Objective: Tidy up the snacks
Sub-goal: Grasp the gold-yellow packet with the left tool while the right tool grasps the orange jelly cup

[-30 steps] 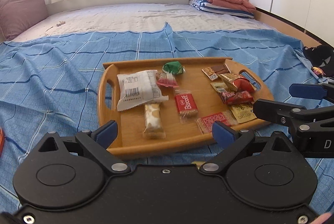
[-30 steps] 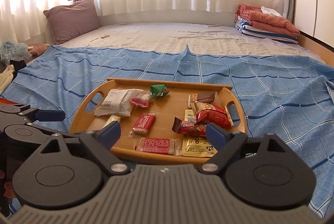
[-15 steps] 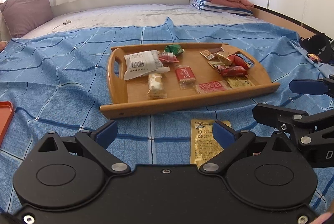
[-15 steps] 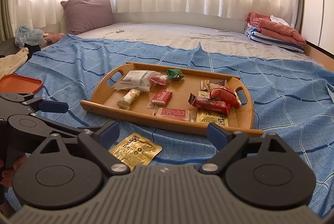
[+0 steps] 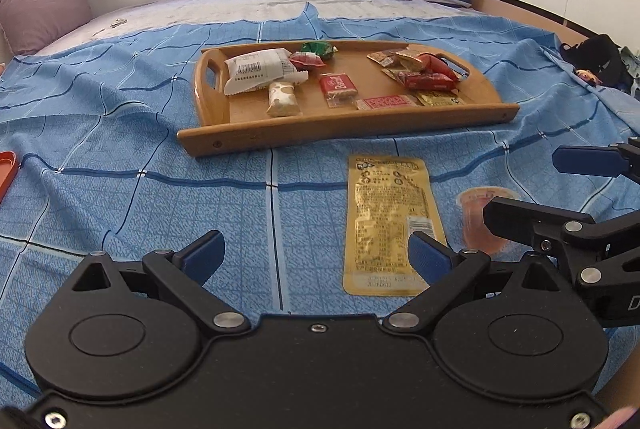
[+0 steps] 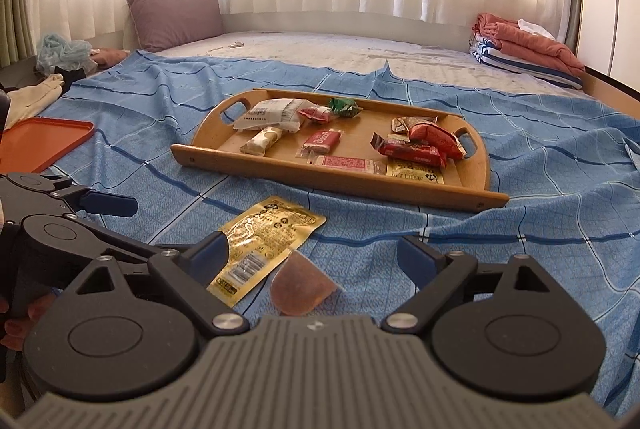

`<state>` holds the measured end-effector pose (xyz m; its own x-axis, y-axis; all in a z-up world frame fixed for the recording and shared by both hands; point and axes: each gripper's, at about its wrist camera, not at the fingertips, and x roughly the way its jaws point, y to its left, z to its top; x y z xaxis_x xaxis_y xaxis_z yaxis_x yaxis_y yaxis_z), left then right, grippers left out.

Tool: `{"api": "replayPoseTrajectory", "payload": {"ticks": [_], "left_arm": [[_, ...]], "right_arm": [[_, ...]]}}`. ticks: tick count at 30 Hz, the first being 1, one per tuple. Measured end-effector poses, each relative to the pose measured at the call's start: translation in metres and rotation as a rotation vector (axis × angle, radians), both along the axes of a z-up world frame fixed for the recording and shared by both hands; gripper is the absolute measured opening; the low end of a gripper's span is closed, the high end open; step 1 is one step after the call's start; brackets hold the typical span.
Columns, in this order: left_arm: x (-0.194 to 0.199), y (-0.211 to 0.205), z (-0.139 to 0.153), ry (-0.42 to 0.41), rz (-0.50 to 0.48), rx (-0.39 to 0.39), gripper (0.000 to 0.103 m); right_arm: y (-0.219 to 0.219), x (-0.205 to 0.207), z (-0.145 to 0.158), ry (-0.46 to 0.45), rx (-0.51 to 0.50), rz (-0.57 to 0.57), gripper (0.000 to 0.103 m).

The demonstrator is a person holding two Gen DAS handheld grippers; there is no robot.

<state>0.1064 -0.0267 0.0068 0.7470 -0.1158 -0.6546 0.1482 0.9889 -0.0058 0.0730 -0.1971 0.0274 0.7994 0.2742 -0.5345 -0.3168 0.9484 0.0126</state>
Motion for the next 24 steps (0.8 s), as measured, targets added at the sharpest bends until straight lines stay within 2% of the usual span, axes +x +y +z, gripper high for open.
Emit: {"api": "replayPoseTrajectory", "payload": {"ticks": [10,16,24], "left_arm": [[-0.011,-0.013,-0.011,-0.020,-0.053,0.012,0.099],[-0.004,-0.012,-0.007,-0.016,-0.058,-0.050,0.099],[0.009,-0.021,-0.009,0.009,-0.089,-0.049,0.097]], "right_arm": [[-0.014,-0.009,-0.013,0.029,0.003,-0.040,0.095],[-0.020,-0.010,-0.019,0.031,-0.023,-0.061,0.095],[-0.027,-0.009,-0.024,0.043,-0.024,-0.072,0.095]]}}
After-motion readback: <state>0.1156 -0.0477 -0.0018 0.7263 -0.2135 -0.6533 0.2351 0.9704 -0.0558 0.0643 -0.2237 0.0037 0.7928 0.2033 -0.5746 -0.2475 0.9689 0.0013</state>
